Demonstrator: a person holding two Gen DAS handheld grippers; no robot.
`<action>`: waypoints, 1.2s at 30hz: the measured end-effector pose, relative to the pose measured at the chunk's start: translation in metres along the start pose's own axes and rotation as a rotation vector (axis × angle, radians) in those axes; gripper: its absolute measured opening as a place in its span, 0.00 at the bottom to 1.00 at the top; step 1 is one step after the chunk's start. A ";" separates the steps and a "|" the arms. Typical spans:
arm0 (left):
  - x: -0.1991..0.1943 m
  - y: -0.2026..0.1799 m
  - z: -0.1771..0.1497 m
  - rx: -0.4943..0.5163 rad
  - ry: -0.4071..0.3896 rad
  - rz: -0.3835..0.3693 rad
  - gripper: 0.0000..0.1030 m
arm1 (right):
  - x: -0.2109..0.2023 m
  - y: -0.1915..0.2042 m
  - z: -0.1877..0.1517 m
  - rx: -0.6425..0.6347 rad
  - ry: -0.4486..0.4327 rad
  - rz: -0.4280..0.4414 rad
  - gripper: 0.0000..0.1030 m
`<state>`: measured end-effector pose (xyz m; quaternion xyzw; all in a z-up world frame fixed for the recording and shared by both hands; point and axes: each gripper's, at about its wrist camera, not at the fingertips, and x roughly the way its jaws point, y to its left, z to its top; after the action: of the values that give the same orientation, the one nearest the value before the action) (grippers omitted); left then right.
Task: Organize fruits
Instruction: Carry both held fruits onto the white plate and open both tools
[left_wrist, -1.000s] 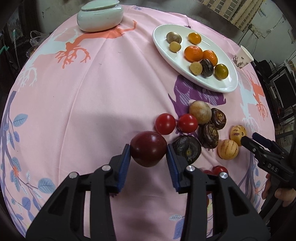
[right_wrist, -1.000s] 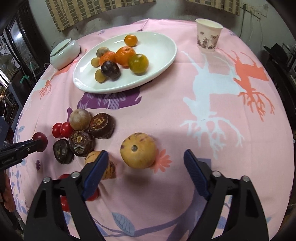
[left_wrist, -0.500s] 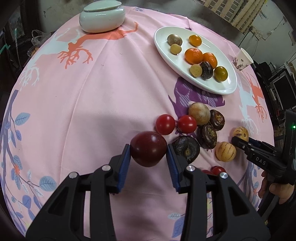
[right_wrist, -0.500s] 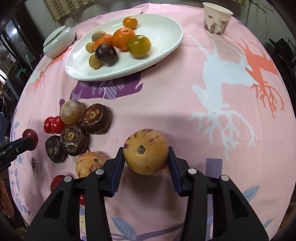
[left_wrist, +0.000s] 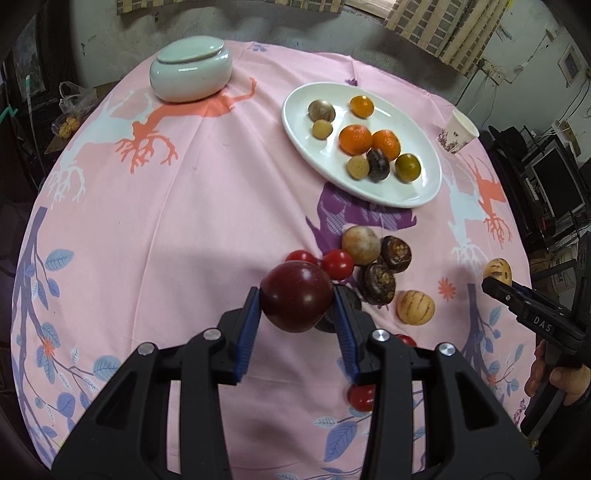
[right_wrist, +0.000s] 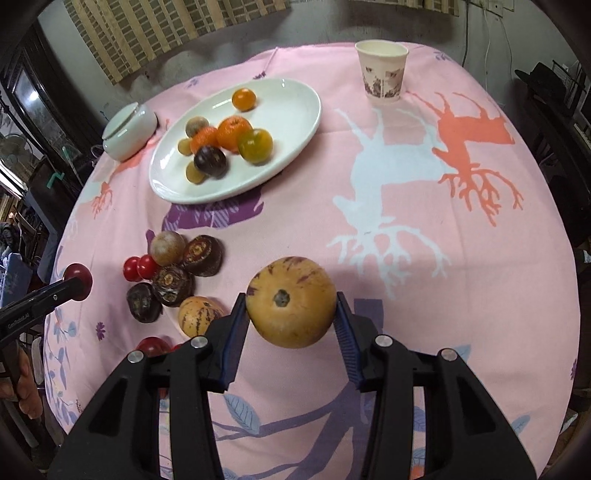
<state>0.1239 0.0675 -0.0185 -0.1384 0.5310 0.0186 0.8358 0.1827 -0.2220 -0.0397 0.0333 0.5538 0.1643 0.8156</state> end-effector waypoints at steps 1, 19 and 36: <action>-0.002 -0.001 0.002 0.000 -0.005 -0.006 0.38 | -0.002 0.000 0.002 -0.001 -0.007 0.003 0.44; 0.017 -0.041 0.092 0.106 -0.090 -0.036 0.39 | 0.003 0.028 0.085 -0.085 -0.131 0.054 0.45; 0.091 -0.044 0.143 0.065 -0.062 0.016 0.54 | 0.075 0.012 0.164 0.032 -0.139 0.037 0.67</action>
<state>0.2978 0.0503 -0.0334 -0.1064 0.5063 0.0124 0.8557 0.3553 -0.1663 -0.0410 0.0677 0.4975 0.1678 0.8484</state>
